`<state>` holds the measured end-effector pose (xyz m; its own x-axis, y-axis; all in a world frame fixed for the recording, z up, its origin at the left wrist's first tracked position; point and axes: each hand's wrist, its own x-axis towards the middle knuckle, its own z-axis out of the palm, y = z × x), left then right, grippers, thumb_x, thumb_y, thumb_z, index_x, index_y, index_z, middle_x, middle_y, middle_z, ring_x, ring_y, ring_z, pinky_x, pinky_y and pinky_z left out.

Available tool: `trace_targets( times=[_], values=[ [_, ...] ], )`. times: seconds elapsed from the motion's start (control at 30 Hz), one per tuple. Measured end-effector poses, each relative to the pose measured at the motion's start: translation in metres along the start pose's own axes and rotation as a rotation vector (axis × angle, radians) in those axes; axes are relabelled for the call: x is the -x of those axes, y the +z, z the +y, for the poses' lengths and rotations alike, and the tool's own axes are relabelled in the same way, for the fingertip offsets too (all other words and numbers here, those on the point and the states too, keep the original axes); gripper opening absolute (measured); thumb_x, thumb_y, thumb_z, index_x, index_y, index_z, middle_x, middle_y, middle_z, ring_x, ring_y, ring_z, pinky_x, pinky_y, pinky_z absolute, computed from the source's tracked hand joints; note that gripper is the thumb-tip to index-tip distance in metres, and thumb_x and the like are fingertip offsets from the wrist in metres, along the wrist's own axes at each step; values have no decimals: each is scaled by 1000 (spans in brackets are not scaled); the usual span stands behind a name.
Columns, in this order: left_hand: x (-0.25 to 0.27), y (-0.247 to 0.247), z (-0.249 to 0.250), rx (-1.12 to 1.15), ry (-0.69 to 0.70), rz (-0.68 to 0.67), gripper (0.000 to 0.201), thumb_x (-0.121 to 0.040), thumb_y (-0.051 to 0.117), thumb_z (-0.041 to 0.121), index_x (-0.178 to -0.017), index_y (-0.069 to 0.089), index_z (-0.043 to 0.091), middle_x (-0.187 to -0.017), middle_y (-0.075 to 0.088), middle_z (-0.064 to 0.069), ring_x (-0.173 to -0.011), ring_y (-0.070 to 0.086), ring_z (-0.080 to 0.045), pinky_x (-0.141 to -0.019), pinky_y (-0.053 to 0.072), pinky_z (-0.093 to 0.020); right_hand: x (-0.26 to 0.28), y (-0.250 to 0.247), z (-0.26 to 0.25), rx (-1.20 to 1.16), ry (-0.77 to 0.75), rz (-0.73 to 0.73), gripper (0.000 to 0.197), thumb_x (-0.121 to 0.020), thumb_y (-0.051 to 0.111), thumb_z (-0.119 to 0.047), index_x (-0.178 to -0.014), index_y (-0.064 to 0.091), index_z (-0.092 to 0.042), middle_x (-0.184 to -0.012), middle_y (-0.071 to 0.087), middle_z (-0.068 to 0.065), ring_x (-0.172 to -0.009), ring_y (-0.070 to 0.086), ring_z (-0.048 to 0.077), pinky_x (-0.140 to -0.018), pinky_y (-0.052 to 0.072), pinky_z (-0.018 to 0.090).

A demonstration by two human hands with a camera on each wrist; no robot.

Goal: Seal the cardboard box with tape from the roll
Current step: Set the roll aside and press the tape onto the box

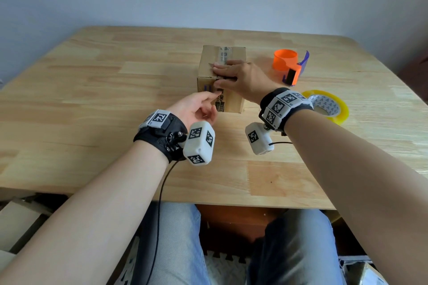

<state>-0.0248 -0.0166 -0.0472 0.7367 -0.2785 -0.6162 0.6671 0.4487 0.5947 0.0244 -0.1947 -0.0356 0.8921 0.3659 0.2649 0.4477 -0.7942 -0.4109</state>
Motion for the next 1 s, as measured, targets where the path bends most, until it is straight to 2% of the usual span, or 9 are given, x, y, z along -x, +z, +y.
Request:
trace_targets(
  times=[0.13, 0.33, 0.43, 0.57, 0.63, 0.7, 0.8, 0.9, 1.0],
  values=[
    [5, 0, 6, 60, -44, -11, 47, -95, 61, 9, -142, 56, 12, -44, 31, 8, -37, 34, -7, -45, 50, -22, 0, 2, 0, 9, 34, 0, 54, -91, 71, -43, -141, 62, -26, -148, 56, -14, -148, 38, 20, -118, 35, 37],
    [12, 11, 5, 98, 8, 54, 27, -92, 53, 7, -114, 68, 0, -56, 34, 10, -39, 28, -6, -37, 40, -16, 0, 1, 0, -12, 39, -3, 61, -85, 78, -43, -142, 61, -24, -148, 56, -12, -149, 36, 21, -120, 33, 38],
    [15, 8, 5, 96, 18, 74, 7, -90, 49, 4, -87, 54, 8, -56, 41, 7, -38, 32, -7, -37, 41, -18, 1, 0, 0, 2, 32, -10, 65, -84, 80, -42, -143, 59, -24, -149, 55, -11, -150, 35, 21, -120, 32, 38],
    [10, -13, 10, 66, 102, 188, 10, -92, 48, 5, -84, 48, 12, -54, 39, 6, -36, 32, -9, -38, 38, -20, 3, 1, 0, 4, 26, -11, 65, -84, 79, -43, -143, 60, -24, -149, 55, -10, -150, 36, 22, -120, 33, 38],
    [8, -12, 15, 21, 256, 290, 7, -90, 51, 6, -91, 53, 12, -61, 42, 4, -45, 38, -10, -44, 41, -22, 2, 3, -1, -14, 20, 19, 60, -86, 76, -47, -140, 63, -22, -146, 58, -8, -148, 39, 22, -119, 37, 40],
    [8, -5, 20, -152, 460, 385, 19, -91, 54, 8, -107, 62, 14, -76, 50, 4, -60, 47, -11, -54, 49, -26, 1, 4, -2, -47, 24, 67, 55, -89, 71, -50, -136, 66, -21, -143, 62, -5, -146, 42, 21, -117, 40, 40],
    [2, 6, 23, -449, 764, 343, 31, -94, 55, 14, -121, 67, 23, -104, 60, 13, -86, 58, -6, -78, 54, -30, 2, 6, 0, 15, 1, 69, 60, -85, 77, -46, -138, 64, -22, -145, 60, -6, -147, 42, 23, -117, 40, 43],
    [-11, 6, 21, -671, 880, 241, 23, -92, 64, 21, -111, 76, 25, -116, 60, 11, -109, 57, -4, -98, 47, -28, 2, 6, 2, 87, -21, 11, 74, -77, 85, -40, -145, 58, -28, -150, 54, -11, -149, 38, 25, -118, 36, 47],
    [-21, 2, 17, -824, 913, 221, 22, -81, 76, 36, -103, 77, 34, -127, 58, 4, -119, 52, -5, -106, 42, -29, 2, 1, 4, 58, -26, -56, 81, -75, 88, -34, -148, 52, -33, -154, 49, -12, -153, 30, 24, -123, 28, 47]
  ],
)
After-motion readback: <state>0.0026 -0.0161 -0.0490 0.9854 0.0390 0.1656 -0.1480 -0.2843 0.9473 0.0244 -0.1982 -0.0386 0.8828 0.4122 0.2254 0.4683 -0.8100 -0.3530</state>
